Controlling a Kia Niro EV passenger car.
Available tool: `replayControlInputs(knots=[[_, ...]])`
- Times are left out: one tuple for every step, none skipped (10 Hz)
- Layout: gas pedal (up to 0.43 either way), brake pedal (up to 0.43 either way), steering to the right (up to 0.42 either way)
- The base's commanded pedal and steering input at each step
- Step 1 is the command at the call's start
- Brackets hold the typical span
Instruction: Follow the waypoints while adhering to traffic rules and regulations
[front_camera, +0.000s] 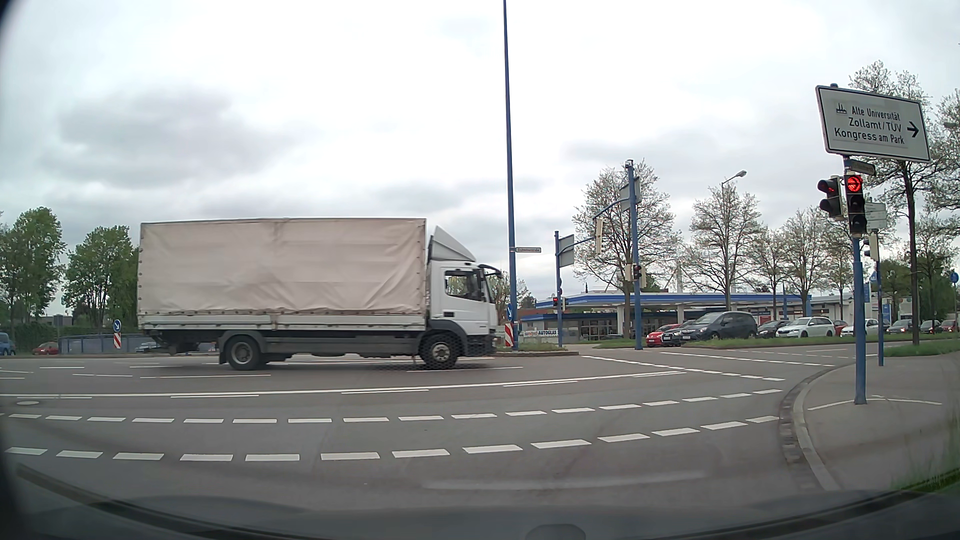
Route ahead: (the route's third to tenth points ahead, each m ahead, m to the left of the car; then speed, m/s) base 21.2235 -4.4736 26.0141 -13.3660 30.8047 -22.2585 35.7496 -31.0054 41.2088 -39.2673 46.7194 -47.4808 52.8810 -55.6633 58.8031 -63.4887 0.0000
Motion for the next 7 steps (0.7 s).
replayControlInputs(knots=[[0.000,0.244,0.033],[0.000,0.244,0.033],[0.000,0.244,0.033],[0.000,0.244,0.033],[0.000,0.244,0.033],[0.000,0.250,0.033],[0.000,0.244,0.033]])
